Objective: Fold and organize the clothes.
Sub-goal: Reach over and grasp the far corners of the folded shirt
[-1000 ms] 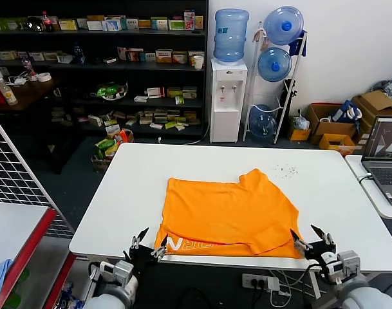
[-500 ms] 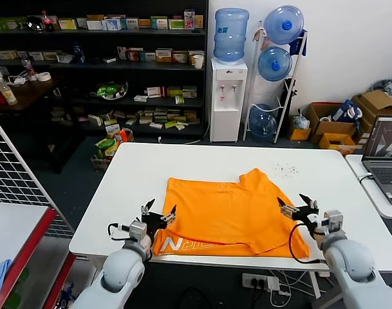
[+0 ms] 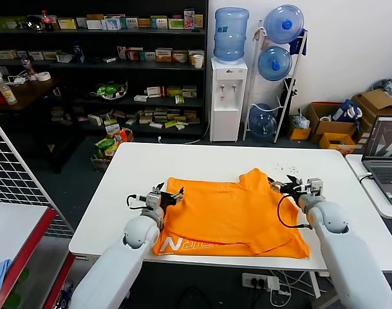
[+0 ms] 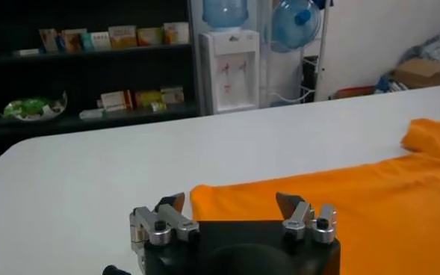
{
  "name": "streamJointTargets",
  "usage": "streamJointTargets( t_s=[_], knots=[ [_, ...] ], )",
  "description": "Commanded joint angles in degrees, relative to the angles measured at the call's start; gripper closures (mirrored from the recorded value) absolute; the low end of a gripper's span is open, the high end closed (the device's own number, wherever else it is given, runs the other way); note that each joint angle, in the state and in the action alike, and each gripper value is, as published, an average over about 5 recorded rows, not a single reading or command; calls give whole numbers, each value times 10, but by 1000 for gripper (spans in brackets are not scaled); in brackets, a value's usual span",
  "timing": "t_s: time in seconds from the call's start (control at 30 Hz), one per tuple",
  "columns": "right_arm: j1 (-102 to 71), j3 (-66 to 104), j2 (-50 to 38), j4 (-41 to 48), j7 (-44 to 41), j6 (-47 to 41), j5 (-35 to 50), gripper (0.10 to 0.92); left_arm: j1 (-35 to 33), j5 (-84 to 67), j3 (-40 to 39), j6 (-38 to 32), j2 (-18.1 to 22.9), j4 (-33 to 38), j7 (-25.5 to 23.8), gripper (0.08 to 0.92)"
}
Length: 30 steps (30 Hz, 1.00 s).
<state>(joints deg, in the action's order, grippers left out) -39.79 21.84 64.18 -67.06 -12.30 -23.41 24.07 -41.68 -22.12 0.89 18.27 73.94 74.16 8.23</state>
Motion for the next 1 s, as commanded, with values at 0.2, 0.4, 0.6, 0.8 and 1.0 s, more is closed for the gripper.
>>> streamJointTargets(
  t_s=[0.2, 0.4, 0.6, 0.8, 1.0],
  knots=[
    [89, -21, 54, 166, -25, 13, -53, 203, 102, -11, -13, -5, 35, -165, -1, 177],
    [91, -24, 63, 177, -27, 15, -67, 285, 99, -12, -12, 3, 32, -169, -5, 204],
    [89, -25, 69, 181, -22, 32, -85, 458, 91, -14, -15, 5, 25, -156, -15, 363],
    [81, -27, 64, 163, -19, 36, -76, 632, 77, -20, -17, 7, 16, -128, -18, 536],
    [52, -39, 42, 85, -2, 33, -36, 805, 54, -20, -17, 5, -2, -84, -16, 709]
  ],
)
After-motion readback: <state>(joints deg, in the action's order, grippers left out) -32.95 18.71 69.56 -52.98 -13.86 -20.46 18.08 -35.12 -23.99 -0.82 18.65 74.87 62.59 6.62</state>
